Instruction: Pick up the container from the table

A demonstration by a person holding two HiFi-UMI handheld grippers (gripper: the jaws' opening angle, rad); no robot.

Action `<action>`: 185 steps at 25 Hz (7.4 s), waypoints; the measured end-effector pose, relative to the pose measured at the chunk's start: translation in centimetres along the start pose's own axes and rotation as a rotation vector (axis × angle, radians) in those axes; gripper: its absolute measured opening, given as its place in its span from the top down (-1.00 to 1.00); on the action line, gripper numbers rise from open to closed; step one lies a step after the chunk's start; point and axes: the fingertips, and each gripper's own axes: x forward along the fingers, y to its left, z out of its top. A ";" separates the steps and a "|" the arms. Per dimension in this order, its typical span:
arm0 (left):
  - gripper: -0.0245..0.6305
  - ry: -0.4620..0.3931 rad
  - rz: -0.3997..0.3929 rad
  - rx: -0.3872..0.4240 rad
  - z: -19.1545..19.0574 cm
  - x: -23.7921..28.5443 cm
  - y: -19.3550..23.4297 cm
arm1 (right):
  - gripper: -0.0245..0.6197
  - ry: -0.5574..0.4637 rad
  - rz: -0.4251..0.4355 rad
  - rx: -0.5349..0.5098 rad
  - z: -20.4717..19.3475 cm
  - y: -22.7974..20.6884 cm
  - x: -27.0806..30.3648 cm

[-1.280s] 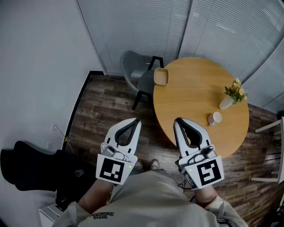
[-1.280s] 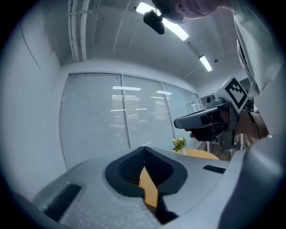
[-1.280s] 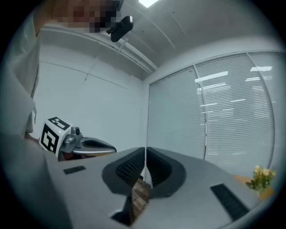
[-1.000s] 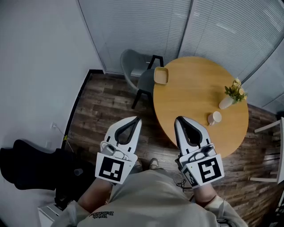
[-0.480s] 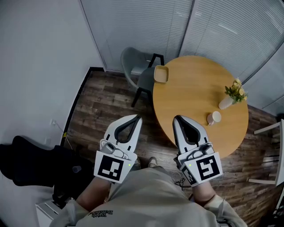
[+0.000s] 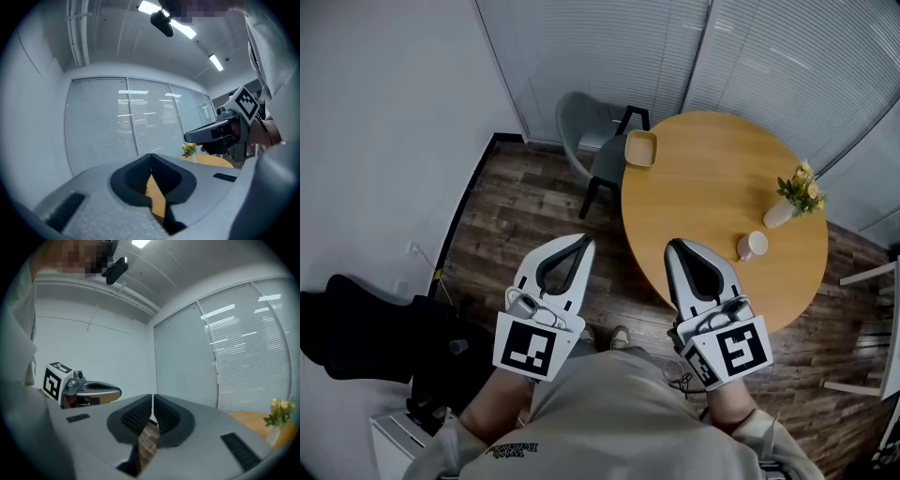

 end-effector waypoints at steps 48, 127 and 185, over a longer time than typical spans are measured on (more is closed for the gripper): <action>0.86 0.008 -0.005 -0.051 -4.1 8.9 4.6 | 0.82 0.078 0.013 -0.016 -4.3 -6.1 9.1; 0.86 0.129 -0.320 -0.061 -13.4 35.6 22.3 | 0.80 0.263 -0.351 0.093 -8.1 -24.3 33.9; 0.86 0.577 -0.508 -0.210 -36.6 41.4 14.9 | 0.73 0.841 -0.432 0.411 -42.3 -32.9 35.2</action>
